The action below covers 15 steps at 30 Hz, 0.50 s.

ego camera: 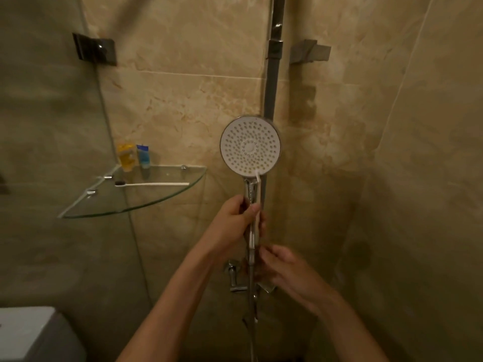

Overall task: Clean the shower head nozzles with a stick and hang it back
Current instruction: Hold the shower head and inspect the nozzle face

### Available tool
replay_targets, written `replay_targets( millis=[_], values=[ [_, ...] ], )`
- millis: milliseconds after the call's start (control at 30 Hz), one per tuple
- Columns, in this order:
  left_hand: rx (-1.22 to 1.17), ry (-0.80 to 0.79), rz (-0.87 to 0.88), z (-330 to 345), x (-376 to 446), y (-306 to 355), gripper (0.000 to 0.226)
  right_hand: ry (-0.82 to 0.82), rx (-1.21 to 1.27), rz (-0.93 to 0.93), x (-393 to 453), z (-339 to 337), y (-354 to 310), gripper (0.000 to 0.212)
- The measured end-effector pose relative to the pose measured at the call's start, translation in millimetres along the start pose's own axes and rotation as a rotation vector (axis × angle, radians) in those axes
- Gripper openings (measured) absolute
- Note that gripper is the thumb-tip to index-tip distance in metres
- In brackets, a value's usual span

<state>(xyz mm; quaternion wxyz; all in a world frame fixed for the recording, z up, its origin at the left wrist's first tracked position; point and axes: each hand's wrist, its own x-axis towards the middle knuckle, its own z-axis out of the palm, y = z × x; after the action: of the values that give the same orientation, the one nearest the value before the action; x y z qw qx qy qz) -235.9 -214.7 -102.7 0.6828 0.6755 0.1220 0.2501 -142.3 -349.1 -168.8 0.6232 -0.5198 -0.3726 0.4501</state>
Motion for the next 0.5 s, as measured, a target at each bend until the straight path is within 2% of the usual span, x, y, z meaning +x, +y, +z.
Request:
replay_targets(
  millis=[100,167,333,400,500],
  values=[
    [-0.088,-0.018,0.007,5.1,-1.0,-0.2,0.013,0.069,0.155,-0.024,-1.1,15.6,12.1,0.025],
    [-0.112,-0.009,0.006,7.7,-1.1,-0.7,0.013,0.041,0.284,-0.024,-3.2,20.9,8.7,0.029],
    [-0.219,-0.011,-0.004,9.8,-1.6,3.0,0.012,-0.010,0.263,-0.020,-6.9,19.0,9.4,0.022],
    [-0.112,0.073,0.028,13.9,-3.9,2.6,0.012,0.046,0.202,-0.051,-3.2,20.5,12.7,0.018],
    [0.196,0.268,0.139,25.8,-9.4,-2.1,0.014,0.144,0.034,-0.129,3.8,24.3,17.8,0.018]
  ],
)
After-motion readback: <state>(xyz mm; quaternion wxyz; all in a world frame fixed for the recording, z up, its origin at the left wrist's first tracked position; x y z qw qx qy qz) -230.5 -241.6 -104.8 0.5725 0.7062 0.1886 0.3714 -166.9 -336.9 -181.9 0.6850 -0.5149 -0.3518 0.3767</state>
